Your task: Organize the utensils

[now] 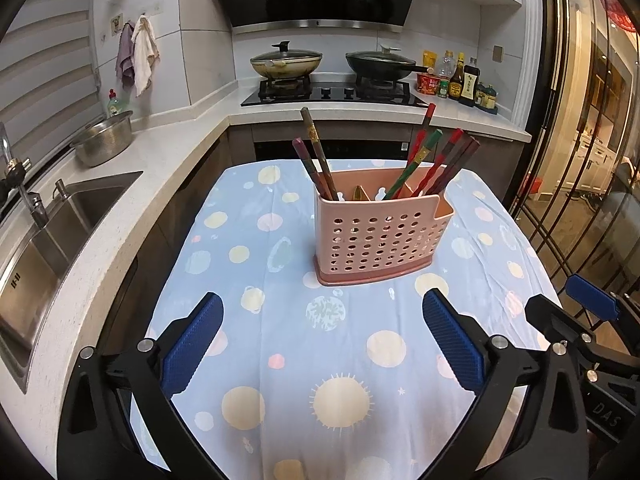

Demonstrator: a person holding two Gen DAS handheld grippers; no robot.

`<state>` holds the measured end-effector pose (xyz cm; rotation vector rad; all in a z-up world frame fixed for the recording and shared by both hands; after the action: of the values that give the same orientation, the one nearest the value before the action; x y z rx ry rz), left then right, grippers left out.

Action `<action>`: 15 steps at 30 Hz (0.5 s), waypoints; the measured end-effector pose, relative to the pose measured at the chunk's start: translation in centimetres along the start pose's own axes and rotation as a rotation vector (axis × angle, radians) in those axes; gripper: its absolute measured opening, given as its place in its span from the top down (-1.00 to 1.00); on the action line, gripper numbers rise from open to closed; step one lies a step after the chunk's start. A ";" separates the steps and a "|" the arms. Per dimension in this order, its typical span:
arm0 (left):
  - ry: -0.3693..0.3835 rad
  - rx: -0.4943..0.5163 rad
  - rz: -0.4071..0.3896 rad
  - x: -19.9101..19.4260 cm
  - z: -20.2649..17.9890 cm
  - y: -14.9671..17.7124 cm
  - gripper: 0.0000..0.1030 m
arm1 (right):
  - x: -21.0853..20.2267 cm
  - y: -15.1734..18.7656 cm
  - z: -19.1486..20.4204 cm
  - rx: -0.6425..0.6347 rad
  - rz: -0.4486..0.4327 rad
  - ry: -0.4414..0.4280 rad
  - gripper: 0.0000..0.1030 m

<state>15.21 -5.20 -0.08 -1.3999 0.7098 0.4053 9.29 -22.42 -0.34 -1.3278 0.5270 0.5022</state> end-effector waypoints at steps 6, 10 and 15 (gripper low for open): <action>-0.002 0.008 0.020 -0.2 -0.1 1.0 -0.86 | -0.3 0.5 0.0 -0.006 0.008 0.016 -0.44; -0.006 0.011 0.028 -0.2 -0.2 1.3 -0.86 | -0.4 0.8 0.3 -0.019 0.013 0.012 -0.69; -0.011 0.010 0.035 -0.2 -0.1 1.5 -0.86 | -0.6 0.9 0.2 -0.023 0.004 0.030 -0.69</action>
<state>14.05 -5.08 -1.11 -1.3759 0.7276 0.4360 8.30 -22.08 -0.61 -1.3579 0.5502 0.4933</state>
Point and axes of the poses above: each gripper's, at about its wrist camera, not at the fingertips, and x roughly the way its jaws point, z to its left, y to its underside, the point moved 5 cm from there along x, roughly the way its jaws point, and after that the axes turned 1 degree about -y, right-handed, at the moved point
